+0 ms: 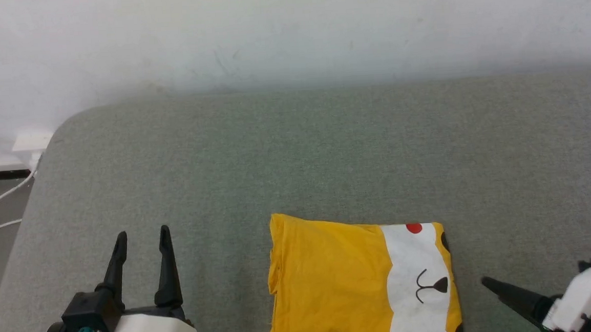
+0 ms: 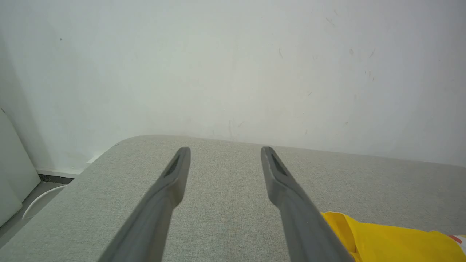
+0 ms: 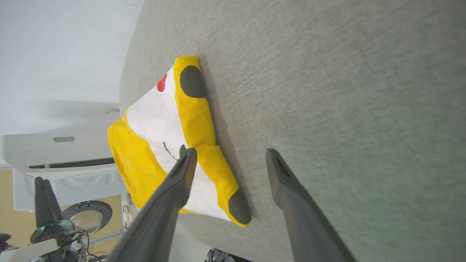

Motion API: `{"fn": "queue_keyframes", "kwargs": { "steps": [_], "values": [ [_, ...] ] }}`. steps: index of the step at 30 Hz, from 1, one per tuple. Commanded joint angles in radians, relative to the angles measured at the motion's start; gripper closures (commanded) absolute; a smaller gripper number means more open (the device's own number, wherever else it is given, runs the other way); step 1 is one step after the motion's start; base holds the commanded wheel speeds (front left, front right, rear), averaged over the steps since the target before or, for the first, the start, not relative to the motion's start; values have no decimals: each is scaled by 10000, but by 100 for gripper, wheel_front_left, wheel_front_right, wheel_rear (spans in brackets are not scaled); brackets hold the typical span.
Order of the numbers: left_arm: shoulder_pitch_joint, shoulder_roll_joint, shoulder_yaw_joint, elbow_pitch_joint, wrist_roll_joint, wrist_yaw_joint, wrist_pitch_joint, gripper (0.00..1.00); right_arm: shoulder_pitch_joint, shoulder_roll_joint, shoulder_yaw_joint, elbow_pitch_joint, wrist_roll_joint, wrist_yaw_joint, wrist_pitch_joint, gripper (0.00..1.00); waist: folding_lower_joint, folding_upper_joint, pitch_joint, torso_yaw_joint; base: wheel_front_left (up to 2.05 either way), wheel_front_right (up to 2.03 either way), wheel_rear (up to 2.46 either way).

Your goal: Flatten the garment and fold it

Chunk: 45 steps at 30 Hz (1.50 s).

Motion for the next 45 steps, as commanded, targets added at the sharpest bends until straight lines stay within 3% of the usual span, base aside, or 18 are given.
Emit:
{"fn": "queue_keyframes", "kwargs": {
  "steps": [1,7,12,13,14,15,16,22,29,35,45],
  "values": [
    [-207,-33,34,-52,138,-74,-47,0,-227,34,80,103,197,-7,92,0,0,0,97,142,0,0,0],
    [-302,-152,75,-57,339,-224,-47,0,-863,173,867,1031,794,-7,141,0,0,0,181,486,0,0,0],
    [-332,-234,138,2,409,-311,-47,0,-1151,187,1586,1670,643,-7,-41,0,0,0,232,700,0,0,0],
    [-339,-249,154,9,419,-328,-47,0,-1220,187,1708,1761,643,-7,-99,55,0,0,247,719,0,0,0],
    [-348,-265,168,16,430,-343,-47,0,-1289,188,1791,1839,677,-7,-189,66,0,0,263,740,0,0,0],
    [-358,-281,182,27,442,-359,-47,0,-1347,164,1890,1896,680,-7,-272,95,0,0,273,758,0,0,0],
    [-365,-296,195,40,453,-377,-47,0,-1385,90,2032,1937,632,-7,-329,100,0,0,278,777,0,0,0],
    [-326,-380,299,105,539,-448,-47,0,-1438,-698,3136,1575,-117,-7,-1217,100,0,0,147,727,0,0,0],
    [-185,-439,334,80,692,-521,-47,0,-1507,-2332,5058,761,-3060,-7,-2459,100,0,0,-41,48,0,0,0],
    [-154,-410,306,-48,905,-551,-47,0,-1914,-3034,5409,386,-4481,-7,-2311,100,0,0,199,-1269,0,0,0],
    [-850,-154,37,-623,1209,-808,49,0,-3791,-3383,5237,1355,-4912,-7,-2451,100,0,0,1970,-4071,0,0,0]
  ]
}}
